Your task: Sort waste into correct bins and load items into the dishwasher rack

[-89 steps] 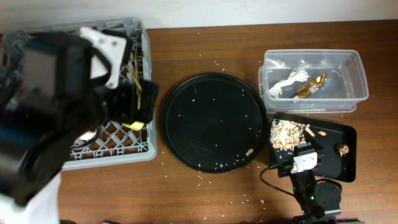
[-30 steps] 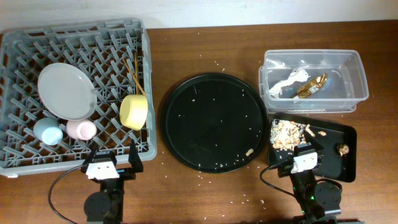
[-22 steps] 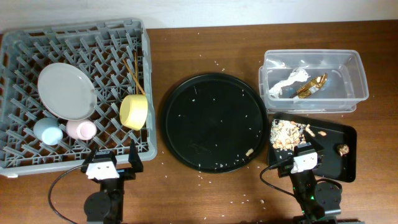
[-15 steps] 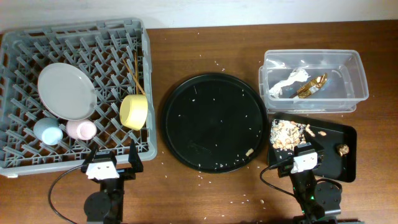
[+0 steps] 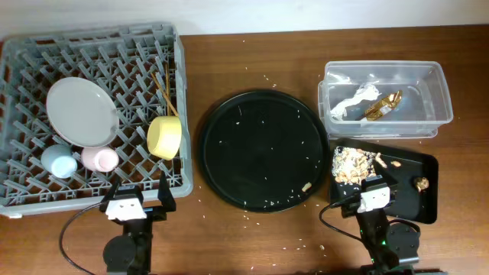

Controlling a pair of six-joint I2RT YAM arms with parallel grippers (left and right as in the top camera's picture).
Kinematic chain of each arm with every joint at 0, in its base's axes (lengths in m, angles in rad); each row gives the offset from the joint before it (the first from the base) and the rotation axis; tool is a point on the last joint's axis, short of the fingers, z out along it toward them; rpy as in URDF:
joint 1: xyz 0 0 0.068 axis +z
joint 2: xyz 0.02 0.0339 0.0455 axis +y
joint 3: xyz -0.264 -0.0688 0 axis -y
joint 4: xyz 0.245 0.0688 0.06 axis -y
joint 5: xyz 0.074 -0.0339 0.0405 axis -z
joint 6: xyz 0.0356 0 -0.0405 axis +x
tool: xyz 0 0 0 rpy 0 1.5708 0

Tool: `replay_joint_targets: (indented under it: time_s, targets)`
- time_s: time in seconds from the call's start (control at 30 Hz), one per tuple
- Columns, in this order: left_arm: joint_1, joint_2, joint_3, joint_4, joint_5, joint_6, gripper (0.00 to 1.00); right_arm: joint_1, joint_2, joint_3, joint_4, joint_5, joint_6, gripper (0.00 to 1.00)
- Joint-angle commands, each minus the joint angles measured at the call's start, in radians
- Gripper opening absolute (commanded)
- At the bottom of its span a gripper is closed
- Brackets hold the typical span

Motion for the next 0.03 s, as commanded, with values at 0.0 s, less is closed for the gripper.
replay_joint_targets:
  time_s: [0.0]
  targets:
    - [0.004,-0.008,-0.005,-0.001,0.011,0.012,1.00,-0.006,-0.007,-0.005,-0.004,0.001,0.004,0.98]
